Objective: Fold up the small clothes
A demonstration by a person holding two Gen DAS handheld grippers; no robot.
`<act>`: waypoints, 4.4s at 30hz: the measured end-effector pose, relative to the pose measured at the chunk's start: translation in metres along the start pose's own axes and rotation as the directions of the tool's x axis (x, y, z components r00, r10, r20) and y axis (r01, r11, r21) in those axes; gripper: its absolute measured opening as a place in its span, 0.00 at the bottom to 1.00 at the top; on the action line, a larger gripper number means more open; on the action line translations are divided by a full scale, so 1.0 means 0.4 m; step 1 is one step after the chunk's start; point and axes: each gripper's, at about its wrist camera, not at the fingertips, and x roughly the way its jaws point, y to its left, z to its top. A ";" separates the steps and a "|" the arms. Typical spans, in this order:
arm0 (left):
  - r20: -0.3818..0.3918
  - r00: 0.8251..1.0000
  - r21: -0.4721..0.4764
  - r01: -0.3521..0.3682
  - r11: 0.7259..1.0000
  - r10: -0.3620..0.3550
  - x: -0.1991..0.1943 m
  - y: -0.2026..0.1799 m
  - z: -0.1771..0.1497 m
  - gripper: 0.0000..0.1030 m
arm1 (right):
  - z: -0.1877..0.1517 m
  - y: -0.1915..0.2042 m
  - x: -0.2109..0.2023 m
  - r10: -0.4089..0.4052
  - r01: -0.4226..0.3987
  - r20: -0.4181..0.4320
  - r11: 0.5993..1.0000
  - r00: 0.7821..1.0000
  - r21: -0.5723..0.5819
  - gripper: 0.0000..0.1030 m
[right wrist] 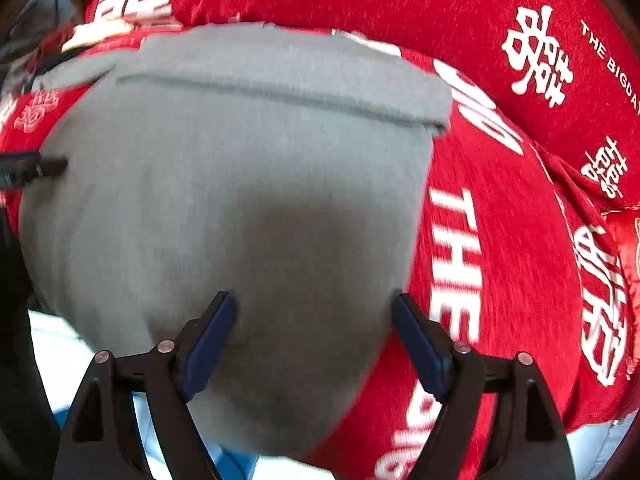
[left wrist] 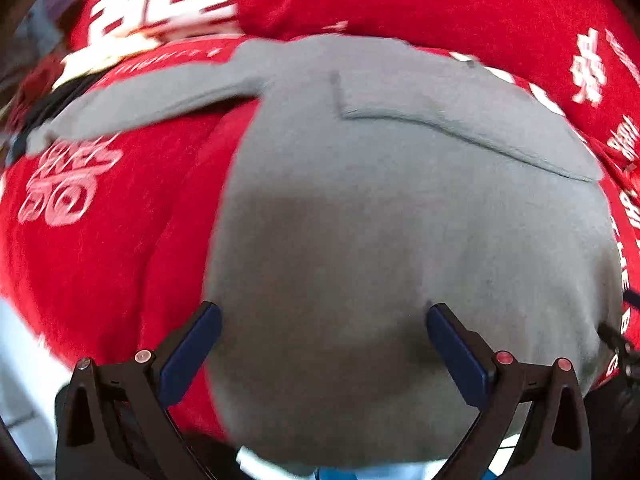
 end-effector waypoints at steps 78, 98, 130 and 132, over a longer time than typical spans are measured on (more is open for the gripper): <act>0.406 0.913 -0.743 0.360 0.564 -0.047 0.098 0.950 0.321 0.74 | 0.795 0.461 0.276 0.138 -0.137 -0.007 0.986 0.990 0.099 0.85; 0.466 0.884 -0.685 0.325 0.652 0.049 0.025 0.931 0.295 0.12 | 0.865 0.699 0.322 0.023 -0.023 0.000 0.981 1.000 -0.193 0.85; 0.328 0.931 0.021 0.161 0.987 -0.159 -0.019 -0.348 0.439 0.12 | 0.326 -0.236 0.086 0.035 -0.065 0.075 0.896 0.997 0.440 0.85; 0.275 0.949 0.052 0.146 0.988 -0.155 0.047 -0.431 0.418 0.12 | 0.306 -0.260 0.092 0.046 -0.076 0.077 0.884 0.996 0.462 0.85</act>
